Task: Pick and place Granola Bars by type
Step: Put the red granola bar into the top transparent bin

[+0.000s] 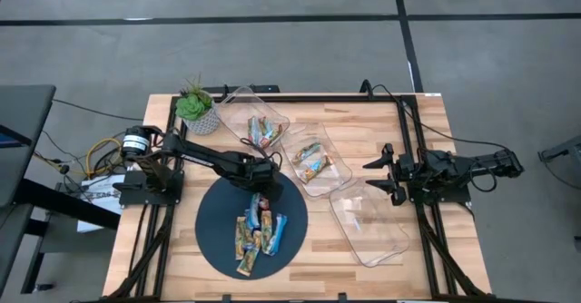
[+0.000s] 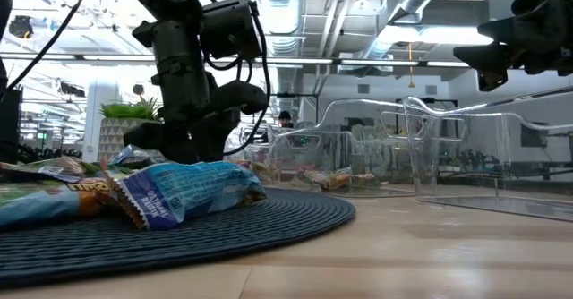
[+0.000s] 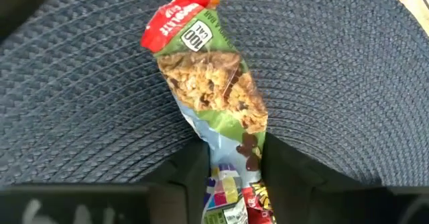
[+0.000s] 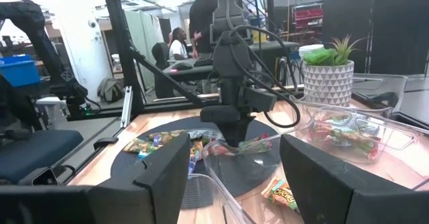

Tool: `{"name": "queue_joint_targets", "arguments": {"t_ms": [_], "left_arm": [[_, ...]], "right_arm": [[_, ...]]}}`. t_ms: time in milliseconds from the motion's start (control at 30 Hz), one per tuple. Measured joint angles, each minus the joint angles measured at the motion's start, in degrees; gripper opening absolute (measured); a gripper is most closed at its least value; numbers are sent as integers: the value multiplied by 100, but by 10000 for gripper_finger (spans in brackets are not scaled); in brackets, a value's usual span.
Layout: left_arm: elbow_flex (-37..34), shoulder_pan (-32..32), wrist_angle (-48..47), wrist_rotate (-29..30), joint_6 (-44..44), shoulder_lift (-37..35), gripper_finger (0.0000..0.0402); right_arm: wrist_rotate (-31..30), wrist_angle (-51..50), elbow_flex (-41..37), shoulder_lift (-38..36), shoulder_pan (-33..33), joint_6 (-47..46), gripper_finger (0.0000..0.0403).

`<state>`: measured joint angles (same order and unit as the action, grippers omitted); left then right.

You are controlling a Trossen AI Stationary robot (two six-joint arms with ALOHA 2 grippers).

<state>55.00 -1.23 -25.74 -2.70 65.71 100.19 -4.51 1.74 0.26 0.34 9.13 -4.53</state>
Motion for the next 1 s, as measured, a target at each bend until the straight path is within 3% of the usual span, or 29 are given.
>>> {"name": "queue_joint_targets", "arguments": {"t_ms": [433,733,1000], "left_arm": [[-11,0,510,34,-448,16,73],[-11,95,1672,-37,-938,16,71],[-11,227,2834,-441,-1198,16,71]], "right_arm": [[-1,0,0,0,-1,0,224],[0,0,0,0,-1,1,224],[0,0,0,0,0,-1,224]]}}
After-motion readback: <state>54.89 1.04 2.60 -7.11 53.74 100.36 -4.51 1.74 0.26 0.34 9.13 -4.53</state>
